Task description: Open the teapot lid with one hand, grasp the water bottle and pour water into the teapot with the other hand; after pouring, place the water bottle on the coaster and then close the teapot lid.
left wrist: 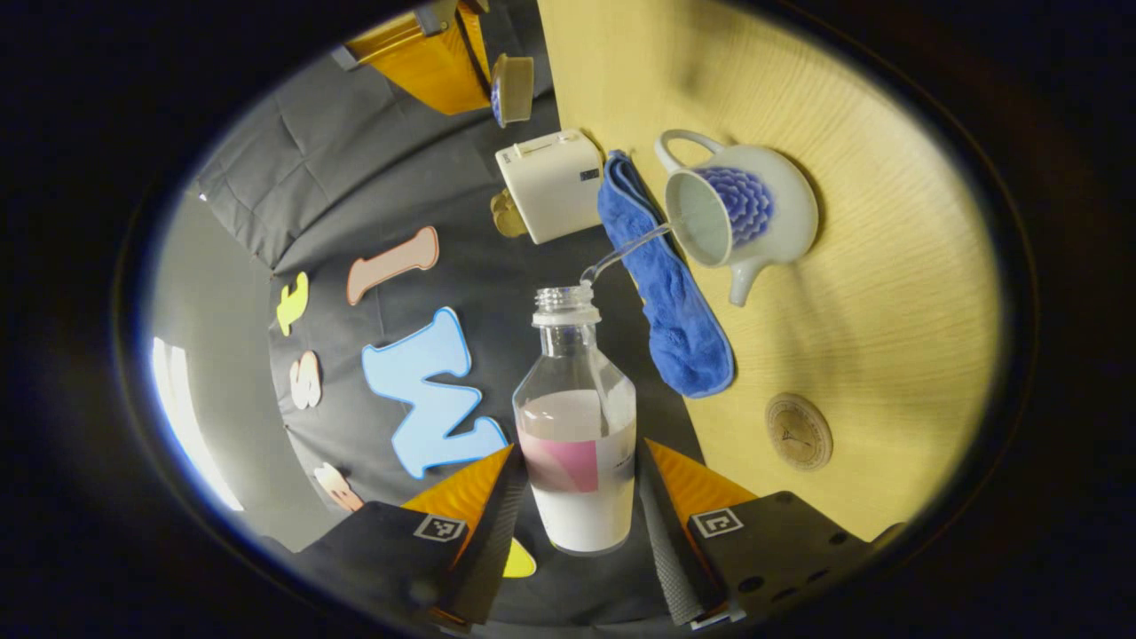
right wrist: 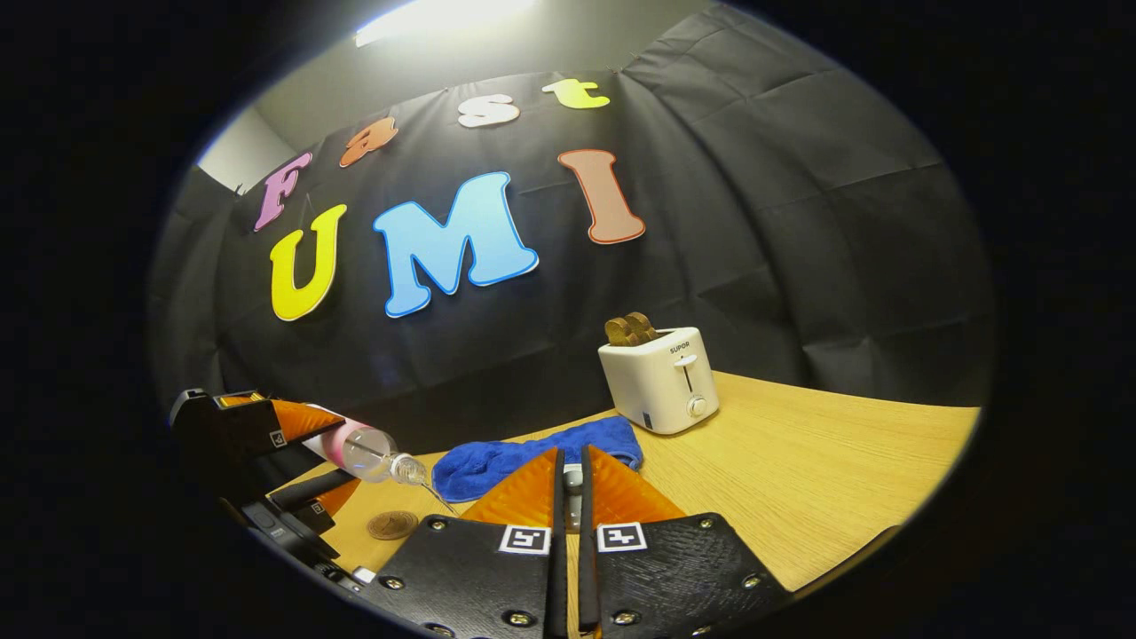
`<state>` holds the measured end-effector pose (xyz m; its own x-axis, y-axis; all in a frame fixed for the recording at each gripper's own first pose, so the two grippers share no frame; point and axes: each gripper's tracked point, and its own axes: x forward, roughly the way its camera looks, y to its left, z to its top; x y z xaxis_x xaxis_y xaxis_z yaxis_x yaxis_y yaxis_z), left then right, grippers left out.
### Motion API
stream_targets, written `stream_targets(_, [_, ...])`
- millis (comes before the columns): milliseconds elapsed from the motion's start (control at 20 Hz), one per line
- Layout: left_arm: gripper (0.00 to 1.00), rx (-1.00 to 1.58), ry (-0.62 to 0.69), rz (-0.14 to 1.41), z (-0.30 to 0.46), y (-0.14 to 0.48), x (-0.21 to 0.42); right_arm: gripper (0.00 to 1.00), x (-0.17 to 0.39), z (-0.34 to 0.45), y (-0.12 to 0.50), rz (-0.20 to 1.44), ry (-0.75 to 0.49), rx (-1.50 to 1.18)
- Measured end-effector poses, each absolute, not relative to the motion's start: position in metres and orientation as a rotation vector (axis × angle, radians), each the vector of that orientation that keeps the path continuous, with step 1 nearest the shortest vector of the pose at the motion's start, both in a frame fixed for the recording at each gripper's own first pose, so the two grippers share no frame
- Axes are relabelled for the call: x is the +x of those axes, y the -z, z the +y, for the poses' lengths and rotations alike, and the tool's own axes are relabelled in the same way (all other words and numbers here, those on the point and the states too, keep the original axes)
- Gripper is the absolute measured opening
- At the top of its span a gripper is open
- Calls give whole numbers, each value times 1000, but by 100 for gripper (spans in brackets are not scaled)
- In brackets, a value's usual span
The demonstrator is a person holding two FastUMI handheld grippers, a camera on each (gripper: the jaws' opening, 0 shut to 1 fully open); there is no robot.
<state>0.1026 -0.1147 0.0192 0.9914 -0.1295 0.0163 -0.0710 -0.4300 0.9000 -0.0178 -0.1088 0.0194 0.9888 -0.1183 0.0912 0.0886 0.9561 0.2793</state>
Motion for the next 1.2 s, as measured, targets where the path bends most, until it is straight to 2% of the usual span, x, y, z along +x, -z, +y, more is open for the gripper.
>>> stream_targets(1200, [85,2157,35,-172,-114,-28,104,5,-18,-109,-20,-107,97,293])
